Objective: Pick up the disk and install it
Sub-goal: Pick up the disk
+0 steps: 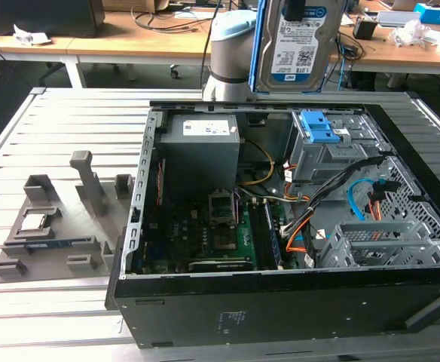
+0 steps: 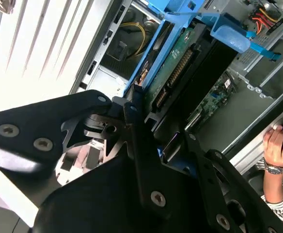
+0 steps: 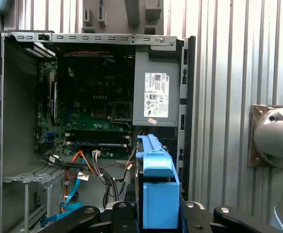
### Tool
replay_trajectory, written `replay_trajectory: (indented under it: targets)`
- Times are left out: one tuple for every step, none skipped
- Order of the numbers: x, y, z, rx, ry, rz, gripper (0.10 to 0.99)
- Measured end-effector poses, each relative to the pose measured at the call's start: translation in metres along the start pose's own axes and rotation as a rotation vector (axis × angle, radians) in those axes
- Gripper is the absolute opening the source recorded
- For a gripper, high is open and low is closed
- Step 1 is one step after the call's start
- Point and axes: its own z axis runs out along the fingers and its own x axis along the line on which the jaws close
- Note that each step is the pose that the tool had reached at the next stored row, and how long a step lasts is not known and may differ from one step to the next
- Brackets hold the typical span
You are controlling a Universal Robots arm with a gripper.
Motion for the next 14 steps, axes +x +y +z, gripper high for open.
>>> replay_trajectory:
  targets:
    - [0.0001, -0.0031, 0.0, 0.0, 0.0001, 0.0, 0.365]
    - [0.0002, -0.0063, 0.0, 0.0, 0.0001, 0.0, 0.365]
    - [0.0003, -0.0103, 0.0001, 0.0, 0.0001, 0.0, 0.365]
    - [0.0003, -0.013, 0.0, 0.0, 0.0002, 0.0, 0.365]
    - [0.0004, -0.0156, 0.0001, 0.0, 0.0003, 0.0, 0.365]
    - [0.0004, -0.0165, 0.0001, 0.0, 0.0002, 0.0, 0.365]
    - [0.0004, -0.0166, 0.0001, 0.0, 0.0002, 0.0, 0.365]
    - [0.0004, -0.0166, 0.0001, 0.0, 0.0003, 0.0, 0.365]
    - [0.0004, -0.0166, 0.0001, 0.0, 0.0002, 0.0, 0.365]
    - [0.0005, -0.0167, 0.0, 0.0, -0.0037, 0.0, 0.365]
    - [0.0005, -0.0168, 0.0, 0.0, -0.0158, 0.0, 0.365]
    - [0.0005, -0.0168, 0.0001, 0.002, -0.0541, 0.002, 0.365]
    - [0.0005, -0.0168, 0.0001, 0.002, -0.0681, 0.003, 0.365]
    - [0.0005, -0.0168, 0.0003, 0.002, -0.0749, 0.004, 0.365]
